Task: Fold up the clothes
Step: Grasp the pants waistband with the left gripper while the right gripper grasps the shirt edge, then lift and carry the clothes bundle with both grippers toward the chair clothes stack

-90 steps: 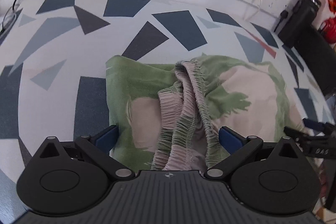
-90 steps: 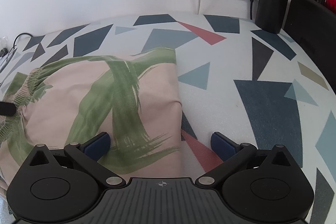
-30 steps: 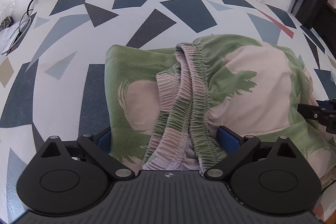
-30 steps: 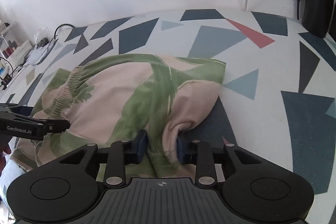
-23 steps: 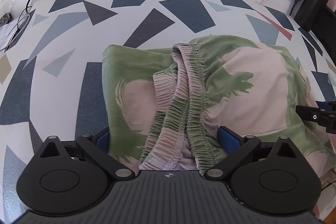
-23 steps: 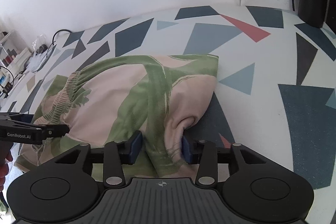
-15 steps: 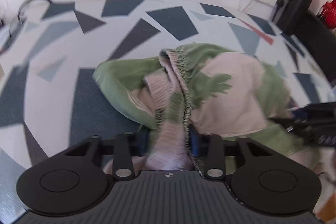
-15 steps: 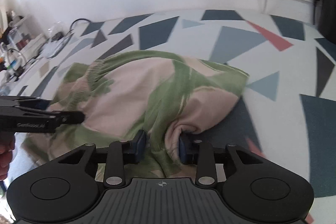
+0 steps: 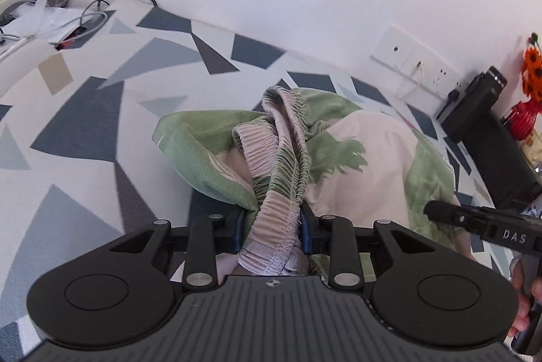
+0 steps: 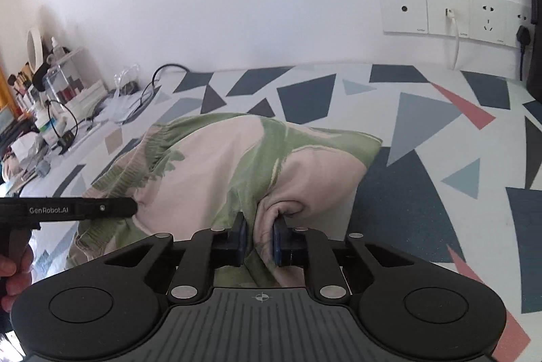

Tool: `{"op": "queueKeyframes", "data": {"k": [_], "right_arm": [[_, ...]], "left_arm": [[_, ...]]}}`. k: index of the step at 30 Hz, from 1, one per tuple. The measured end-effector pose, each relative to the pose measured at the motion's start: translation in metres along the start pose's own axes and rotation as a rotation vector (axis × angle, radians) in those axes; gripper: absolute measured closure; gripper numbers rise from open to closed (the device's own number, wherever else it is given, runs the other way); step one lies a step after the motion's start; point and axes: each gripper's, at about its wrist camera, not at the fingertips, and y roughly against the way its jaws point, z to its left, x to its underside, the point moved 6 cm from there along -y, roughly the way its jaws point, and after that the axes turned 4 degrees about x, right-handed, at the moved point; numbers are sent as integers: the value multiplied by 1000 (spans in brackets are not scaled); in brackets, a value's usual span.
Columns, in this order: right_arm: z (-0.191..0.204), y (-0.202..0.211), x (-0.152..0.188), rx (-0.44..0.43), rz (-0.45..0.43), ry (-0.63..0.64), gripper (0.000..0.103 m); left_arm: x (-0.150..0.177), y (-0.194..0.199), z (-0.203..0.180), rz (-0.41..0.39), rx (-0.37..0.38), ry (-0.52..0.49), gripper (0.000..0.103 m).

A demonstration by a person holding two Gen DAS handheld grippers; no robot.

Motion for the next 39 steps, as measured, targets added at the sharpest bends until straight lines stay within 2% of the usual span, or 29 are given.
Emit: {"op": "queueKeyframes", "data": {"k": [3, 8, 12, 17, 21, 26, 30, 32, 35, 39], "right_arm": [[21, 3, -5, 12, -20, 28, 90], [48, -1, 3, -47, 14, -43, 90], [89, 3, 7, -131, 23, 81, 90], [149, -1, 0, -364, 43, 231, 90], [192, -4, 6, -565, 105, 286, 90], [260, 12, 48, -814, 253, 352, 90], [309, 42, 91, -923, 347, 457, 90], [333, 60, 113, -973, 367, 538, 90], [368, 91, 152, -1036, 393, 631, 90], [411, 129, 220, -1086, 435, 678, 90]], "left_arm": [[4, 14, 8, -16, -11, -2, 72], [17, 42, 39, -28, -35, 80, 72], [31, 86, 58, -101, -133, 136, 72], [56, 165, 77, -229, -313, 220, 72], [104, 239, 95, -291, -490, 349, 72], [178, 329, 106, -346, -695, 519, 72], [237, 394, 115, -454, -774, 680, 72], [266, 424, 120, -511, -806, 753, 72], [304, 477, 136, -561, -850, 801, 72], [353, 560, 160, -584, -950, 804, 72]]}}
